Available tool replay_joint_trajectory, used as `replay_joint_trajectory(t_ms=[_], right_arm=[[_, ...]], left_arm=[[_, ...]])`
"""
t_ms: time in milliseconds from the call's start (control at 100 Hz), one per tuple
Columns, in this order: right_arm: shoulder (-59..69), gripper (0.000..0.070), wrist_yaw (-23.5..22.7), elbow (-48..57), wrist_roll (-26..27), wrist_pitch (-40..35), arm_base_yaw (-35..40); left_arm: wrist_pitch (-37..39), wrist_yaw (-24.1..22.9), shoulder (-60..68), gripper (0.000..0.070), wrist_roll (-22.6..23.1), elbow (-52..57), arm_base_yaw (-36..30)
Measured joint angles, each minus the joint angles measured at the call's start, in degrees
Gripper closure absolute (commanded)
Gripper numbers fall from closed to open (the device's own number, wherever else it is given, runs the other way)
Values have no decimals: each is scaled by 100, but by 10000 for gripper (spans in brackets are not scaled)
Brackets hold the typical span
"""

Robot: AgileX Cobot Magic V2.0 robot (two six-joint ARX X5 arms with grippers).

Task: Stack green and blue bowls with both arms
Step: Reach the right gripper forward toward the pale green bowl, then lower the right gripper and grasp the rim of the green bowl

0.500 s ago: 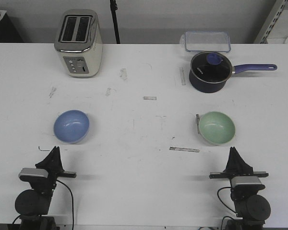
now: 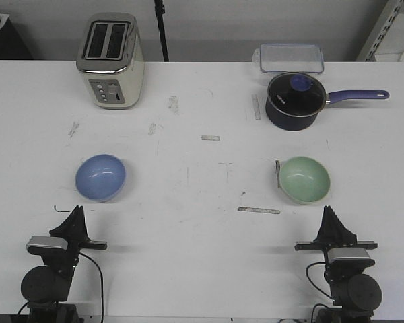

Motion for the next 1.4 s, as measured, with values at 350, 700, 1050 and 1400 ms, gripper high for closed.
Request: replay_joint_trajectory(t_ms=[350,700,1050,1400], right_arm=[[1255,691,24,1464,-289,-896,0],[3340,691,24,3268,-306,-2168,0],[5257,691,4,5141,-306,-4223,-15],[7309,651,-752,6640,-83,-5313,-833]], left_arm=[[-2,0,0,698,0,0,0],[0,0,0,699,0,0,0],[-2,0,0,699,0,0,0],[0,0,0,699,0,0,0]])
